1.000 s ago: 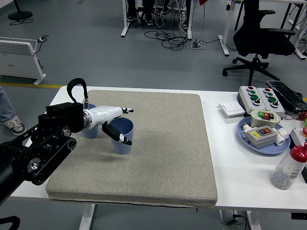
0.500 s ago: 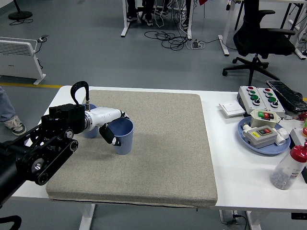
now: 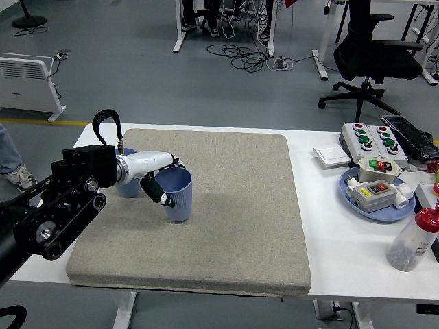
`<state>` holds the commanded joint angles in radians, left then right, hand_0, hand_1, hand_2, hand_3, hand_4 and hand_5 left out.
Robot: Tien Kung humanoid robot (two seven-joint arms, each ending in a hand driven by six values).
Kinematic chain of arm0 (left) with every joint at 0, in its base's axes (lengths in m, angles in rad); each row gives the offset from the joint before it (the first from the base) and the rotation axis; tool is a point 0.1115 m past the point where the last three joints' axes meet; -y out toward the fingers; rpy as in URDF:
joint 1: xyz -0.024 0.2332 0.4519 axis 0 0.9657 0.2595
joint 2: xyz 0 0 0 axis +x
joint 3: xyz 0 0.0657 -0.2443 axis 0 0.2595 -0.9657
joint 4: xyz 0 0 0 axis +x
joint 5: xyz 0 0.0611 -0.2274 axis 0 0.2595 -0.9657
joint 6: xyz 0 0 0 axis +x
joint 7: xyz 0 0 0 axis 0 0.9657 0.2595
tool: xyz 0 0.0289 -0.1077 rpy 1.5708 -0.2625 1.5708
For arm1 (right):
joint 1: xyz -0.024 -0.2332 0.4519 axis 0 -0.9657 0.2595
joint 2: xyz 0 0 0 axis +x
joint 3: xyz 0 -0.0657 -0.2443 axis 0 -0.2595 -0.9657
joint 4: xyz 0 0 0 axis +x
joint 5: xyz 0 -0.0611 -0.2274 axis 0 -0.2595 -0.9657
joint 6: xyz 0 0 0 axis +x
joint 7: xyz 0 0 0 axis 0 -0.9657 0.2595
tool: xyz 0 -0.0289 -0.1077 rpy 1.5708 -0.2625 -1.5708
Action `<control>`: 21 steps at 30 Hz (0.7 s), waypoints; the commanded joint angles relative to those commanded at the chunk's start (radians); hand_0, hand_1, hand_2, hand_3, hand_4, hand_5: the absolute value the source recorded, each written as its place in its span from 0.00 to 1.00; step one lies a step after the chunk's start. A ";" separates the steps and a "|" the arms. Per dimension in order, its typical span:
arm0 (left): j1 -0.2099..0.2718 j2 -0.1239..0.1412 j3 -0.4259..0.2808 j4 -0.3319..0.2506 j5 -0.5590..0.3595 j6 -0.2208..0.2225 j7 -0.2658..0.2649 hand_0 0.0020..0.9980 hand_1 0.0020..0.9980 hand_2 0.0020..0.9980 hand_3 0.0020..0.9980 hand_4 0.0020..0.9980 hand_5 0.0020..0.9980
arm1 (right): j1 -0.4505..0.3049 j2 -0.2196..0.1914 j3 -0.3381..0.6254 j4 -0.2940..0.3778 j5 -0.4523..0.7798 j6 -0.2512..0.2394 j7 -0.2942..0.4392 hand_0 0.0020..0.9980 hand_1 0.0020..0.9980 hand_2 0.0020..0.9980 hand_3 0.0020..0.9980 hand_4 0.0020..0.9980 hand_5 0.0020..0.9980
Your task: Push cup pick cup insert cup
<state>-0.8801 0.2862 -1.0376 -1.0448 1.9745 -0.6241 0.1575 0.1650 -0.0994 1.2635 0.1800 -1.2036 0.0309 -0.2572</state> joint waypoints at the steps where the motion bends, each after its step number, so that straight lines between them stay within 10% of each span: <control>1: -0.001 0.003 -0.005 -0.006 -0.007 -0.004 0.004 0.42 0.55 0.55 0.49 0.59 0.07 | 0.000 0.000 0.001 0.000 0.000 0.000 0.000 0.73 0.66 0.67 0.59 0.11 0.55; 9: -0.068 0.084 -0.124 -0.082 -0.065 -0.021 0.080 0.42 0.54 0.54 0.49 0.56 0.07 | 0.000 0.000 0.006 0.000 0.004 -0.001 0.000 0.73 0.66 0.67 0.59 0.11 0.55; 21: -0.124 0.138 -0.214 0.009 0.034 -0.021 0.087 0.43 0.54 0.53 0.50 0.55 0.06 | -0.006 0.000 0.009 0.000 0.004 -0.003 -0.002 0.73 0.66 0.67 0.59 0.11 0.55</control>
<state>-1.0043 0.4243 -1.2519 -1.0354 2.0083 -0.6454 0.2444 0.1587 -0.0998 1.2723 0.1800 -1.1997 0.0282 -0.2596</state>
